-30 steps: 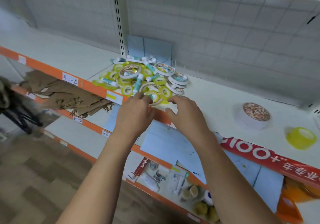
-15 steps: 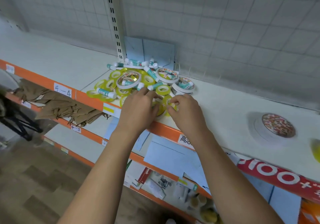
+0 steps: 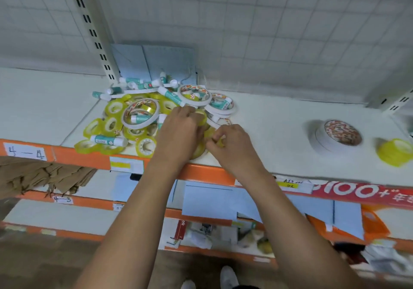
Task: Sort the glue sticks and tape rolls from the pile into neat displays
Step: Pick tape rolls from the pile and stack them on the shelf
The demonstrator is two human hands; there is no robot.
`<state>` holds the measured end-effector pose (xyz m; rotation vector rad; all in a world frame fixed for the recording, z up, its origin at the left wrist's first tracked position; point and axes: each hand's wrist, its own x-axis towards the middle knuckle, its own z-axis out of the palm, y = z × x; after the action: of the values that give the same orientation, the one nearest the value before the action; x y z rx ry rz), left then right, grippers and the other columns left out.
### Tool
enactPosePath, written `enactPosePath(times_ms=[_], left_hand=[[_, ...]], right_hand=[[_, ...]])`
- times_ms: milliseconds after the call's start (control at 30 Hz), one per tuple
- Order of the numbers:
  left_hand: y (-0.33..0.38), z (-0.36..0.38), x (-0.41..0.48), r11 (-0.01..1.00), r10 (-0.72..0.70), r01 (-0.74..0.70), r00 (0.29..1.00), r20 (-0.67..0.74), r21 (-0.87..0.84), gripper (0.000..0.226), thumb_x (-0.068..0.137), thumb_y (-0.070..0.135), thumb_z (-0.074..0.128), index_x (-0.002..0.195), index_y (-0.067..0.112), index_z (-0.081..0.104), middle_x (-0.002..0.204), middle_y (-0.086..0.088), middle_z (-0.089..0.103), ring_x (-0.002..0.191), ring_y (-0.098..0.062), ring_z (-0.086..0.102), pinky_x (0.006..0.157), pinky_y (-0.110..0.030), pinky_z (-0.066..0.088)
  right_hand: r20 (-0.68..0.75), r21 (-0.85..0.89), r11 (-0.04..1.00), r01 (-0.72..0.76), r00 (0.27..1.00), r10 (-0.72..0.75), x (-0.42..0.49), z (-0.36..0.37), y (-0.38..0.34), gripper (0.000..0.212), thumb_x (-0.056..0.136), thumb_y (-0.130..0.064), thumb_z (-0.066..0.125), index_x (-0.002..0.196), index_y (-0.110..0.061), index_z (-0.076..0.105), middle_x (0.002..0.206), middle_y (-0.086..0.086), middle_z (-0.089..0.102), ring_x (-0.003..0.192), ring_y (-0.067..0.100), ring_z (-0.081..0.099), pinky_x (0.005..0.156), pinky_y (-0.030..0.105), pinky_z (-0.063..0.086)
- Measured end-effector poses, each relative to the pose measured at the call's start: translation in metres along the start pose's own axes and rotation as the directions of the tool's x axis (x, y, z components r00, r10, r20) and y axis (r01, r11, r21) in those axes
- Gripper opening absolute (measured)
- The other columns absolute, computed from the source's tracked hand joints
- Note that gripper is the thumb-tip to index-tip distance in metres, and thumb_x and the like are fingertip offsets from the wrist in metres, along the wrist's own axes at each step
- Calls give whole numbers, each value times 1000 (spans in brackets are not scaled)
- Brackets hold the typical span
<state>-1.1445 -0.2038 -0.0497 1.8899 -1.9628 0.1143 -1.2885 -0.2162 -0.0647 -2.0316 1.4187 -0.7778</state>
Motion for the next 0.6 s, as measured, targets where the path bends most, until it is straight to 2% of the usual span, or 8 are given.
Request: enactPosePath(times_ms=[133,200,267,333,400,500,600], left_hand=[[-9,1,2,999,48,-47,999,13,-22,19,86,17,64,103,10,69,118,-13,62,111,-33,50,94,-41,40],[-13,1,3,995,85,-83,996,39,-50,13,86,19,65,97,13,68,111,-9,63,109,-29,49,94,-39,39],[-16,2,2,991,99,-95,994,43,-93,16,86,20,66,99,13,66,110,-8,62,109,-28,49,93,-38,39],[-15,1,-1,986,70,-68,998,8,-154,25,84,19,69,105,11,61,111,-10,61,109,-29,48,90,-38,41],[-11,0,-3,970,24,-32,999,-36,-240,38,82,21,71,115,10,55,111,-13,59,109,-31,50,85,-39,42],[2,-3,2,933,23,-31,999,-26,-360,59,82,26,69,135,8,47,124,-13,56,118,-30,48,94,-39,42],[21,-3,7,926,85,-71,996,21,-371,54,80,31,67,129,8,56,120,-10,56,115,-28,51,93,-35,42]], right_hand=[[-65,19,997,-71,995,72,-7,1,-2,18,84,-31,67,80,-15,61,79,-3,61,75,14,55,64,23,33],[-106,48,996,-75,991,80,-10,3,-3,20,84,-30,69,80,-12,60,79,-1,64,70,14,54,62,22,34],[-124,39,996,-77,989,81,-13,4,-5,19,83,-28,71,81,-13,60,79,-1,64,70,14,54,60,17,35],[-125,25,997,-75,989,78,-15,3,-7,20,81,-26,73,87,-15,58,83,-2,63,74,14,54,60,12,35],[-133,19,997,-70,989,71,-19,0,-9,28,79,-23,73,99,-14,56,94,0,64,82,16,56,64,16,36],[-158,-39,998,-55,986,48,-24,-12,-6,41,79,-21,73,115,-11,56,108,4,63,97,20,57,80,23,42],[-180,-115,991,-70,982,49,-31,-33,1,42,79,-19,70,118,-11,57,114,4,62,105,23,56,91,32,43]])
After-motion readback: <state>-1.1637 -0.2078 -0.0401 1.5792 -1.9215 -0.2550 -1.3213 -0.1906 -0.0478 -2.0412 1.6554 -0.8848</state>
